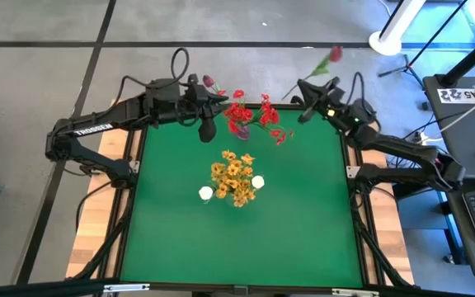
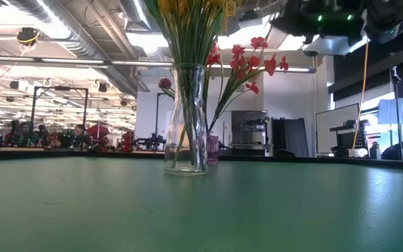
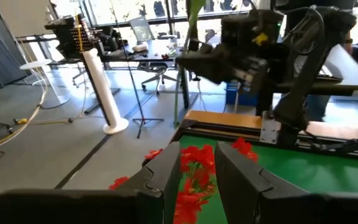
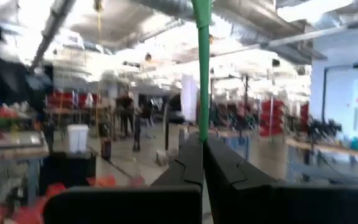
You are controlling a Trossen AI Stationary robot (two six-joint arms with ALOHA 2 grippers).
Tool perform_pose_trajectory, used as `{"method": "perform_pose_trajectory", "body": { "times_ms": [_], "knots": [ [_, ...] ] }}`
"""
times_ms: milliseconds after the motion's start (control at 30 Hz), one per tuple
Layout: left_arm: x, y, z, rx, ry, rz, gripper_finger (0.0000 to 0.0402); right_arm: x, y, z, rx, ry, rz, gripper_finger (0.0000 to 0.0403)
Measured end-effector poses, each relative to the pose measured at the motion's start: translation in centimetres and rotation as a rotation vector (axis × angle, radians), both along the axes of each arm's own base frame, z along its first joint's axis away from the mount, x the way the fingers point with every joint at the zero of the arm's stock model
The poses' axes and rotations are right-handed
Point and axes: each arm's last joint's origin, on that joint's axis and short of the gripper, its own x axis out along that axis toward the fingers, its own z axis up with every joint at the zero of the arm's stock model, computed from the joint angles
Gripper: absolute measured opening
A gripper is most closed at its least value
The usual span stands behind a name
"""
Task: Sort flowers into vase by color
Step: Put the red tulip into the purple vase
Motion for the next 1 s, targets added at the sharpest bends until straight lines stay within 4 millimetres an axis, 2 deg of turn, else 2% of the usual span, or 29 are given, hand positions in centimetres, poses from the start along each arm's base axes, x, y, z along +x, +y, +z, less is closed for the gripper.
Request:
{"method": "perform_pose_trajectory", "body": {
  "times_ms": [200, 300, 500, 733, 900, 1000],
  "knots": [
    [-0.8, 2.5, -0.1, -0.019, 0.006, 0.083, 0.0096, -0.2, -3.9, -2.4, 0.058, 0.09, -0.025, 0.0],
    [-1.0, 3.6, -0.4, -0.055, 0.003, 0.079, 0.0096, 0.0, -5.9, -3.8, 0.071, 0.113, 0.028, 0.0],
    [-0.6, 4.8, -1.1, -0.089, 0.016, 0.074, 0.0096, 0.5, -9.7, -7.2, 0.12, 0.124, 0.097, 0.0],
    [0.1, 5.1, -1.7, -0.102, 0.035, 0.074, 0.0095, 3.2, -13.5, -9.7, 0.178, 0.173, 0.245, 0.0],
    [0.1, 5.2, -1.8, -0.104, 0.035, 0.076, 0.0095, 5.0, -15.2, -10.5, 0.208, 0.197, 0.432, 0.0],
    [0.1, 5.1, -1.8, -0.104, 0.036, 0.076, 0.0095, 5.9, -15.6, -11.0, 0.2, 0.196, 0.5, 0.0]
  ]
}}
